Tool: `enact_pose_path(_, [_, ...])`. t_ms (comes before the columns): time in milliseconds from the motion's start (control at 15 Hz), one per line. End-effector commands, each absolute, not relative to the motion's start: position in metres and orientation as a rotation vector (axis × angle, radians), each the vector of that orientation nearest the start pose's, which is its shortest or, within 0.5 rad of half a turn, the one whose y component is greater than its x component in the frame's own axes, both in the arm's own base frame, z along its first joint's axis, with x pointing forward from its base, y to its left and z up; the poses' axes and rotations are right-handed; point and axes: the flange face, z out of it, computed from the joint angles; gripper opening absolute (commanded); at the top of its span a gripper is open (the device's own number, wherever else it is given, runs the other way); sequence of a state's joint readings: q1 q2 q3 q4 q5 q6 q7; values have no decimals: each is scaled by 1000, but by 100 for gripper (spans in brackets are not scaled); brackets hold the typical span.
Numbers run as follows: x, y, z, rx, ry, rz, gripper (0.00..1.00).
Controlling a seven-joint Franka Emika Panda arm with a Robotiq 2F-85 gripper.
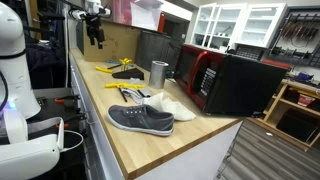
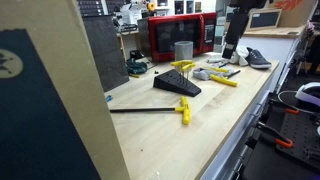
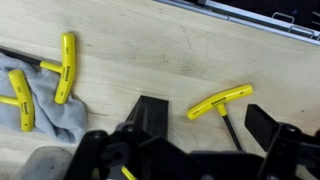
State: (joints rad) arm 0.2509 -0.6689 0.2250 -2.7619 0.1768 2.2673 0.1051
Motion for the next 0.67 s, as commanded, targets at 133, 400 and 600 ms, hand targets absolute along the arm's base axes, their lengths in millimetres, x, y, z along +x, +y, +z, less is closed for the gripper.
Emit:
enact_pose_path(133, [311,160,417,-3061,-358,-246,100])
enact_pose_path(400, [311,160,417,-3061,-358,-246,100])
enact_pose_path(600, [326,160,429,-3061,-322,-320,100])
